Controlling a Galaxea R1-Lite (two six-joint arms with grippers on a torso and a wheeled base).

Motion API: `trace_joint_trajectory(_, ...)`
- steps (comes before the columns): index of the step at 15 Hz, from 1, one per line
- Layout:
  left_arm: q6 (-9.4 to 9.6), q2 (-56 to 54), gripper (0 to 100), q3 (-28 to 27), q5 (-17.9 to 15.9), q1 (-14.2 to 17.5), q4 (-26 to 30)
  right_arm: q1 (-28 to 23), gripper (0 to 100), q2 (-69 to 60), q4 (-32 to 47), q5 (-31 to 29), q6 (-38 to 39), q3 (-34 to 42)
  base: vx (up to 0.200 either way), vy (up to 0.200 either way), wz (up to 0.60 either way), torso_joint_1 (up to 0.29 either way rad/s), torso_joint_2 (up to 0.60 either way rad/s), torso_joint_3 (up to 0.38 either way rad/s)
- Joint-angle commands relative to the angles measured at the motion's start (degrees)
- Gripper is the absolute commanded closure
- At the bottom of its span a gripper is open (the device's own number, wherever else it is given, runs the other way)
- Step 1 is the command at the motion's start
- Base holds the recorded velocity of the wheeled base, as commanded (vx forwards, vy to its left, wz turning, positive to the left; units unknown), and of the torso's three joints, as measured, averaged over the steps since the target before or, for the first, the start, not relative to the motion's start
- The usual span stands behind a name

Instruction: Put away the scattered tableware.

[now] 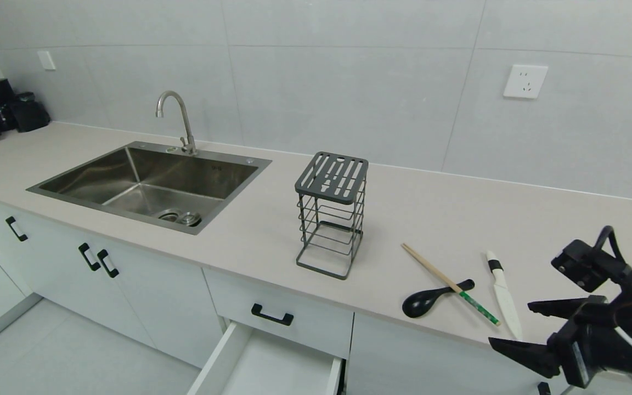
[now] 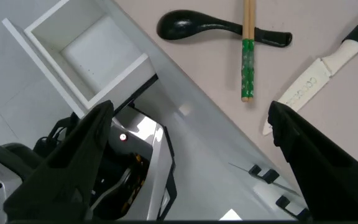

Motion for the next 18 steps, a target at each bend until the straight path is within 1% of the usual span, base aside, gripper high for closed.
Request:
trace_joint_trajectory(1, -0.01, 0.07, 0, 0.00, -0.02, 0.00, 0.00, 0.30, 0, 6.74, -4.39, -0.11, 0.14, -0.08, 0.000, 0.000, 0.00, 0.000, 0.00, 0.000)
trace_joint_trajectory(3, -0.01, 0.07, 0, 0.00, -0.02, 0.00, 0.00, 0.22, 0, 9.37, -5.27, -0.47, 0.32, -0.08, 0.000, 0.000, 0.00, 0.000, 0.00, 0.000)
trace_joint_trajectory(5, -0.01, 0.07, 0, 0.00, -0.02, 0.00, 0.00, 0.22, 0, 12.71, -5.71, -3.19, 0.67, -1.13, 0.000, 0.000, 0.00, 0.000, 0.00, 0.000)
trace_joint_trajectory(8, -0.01, 0.07, 0, 0.00, -0.02, 0.00, 0.00, -1.01, 0, 16.85, -7.91, -3.45, 0.67, -3.24, 0.000, 0.000, 0.00, 0.000, 0.00, 0.000)
trace_joint_trajectory(11, -0.01, 0.07, 0, 0.00, -0.02, 0.00, 0.00, -1.98, 0, 21.59, -9.49, -5.04, 0.76, -5.79, 0.000, 0.000, 0.00, 0.000, 0.00, 0.000)
trace_joint_trajectory(15, -0.01, 0.07, 0, 0.00, -0.02, 0.00, 0.00, -1.89, 0, 26.43, -12.12, -5.21, 0.67, -6.23, 0.000, 0.000, 0.00, 0.000, 0.00, 0.000)
trace_joint_trajectory(18, -0.01, 0.07, 0, 0.00, -0.02, 0.00, 0.00, -1.89, 0, 28.45, -13.53, -7.06, 0.85, -6.23, 0.000, 0.000, 0.00, 0.000, 0.00, 0.000)
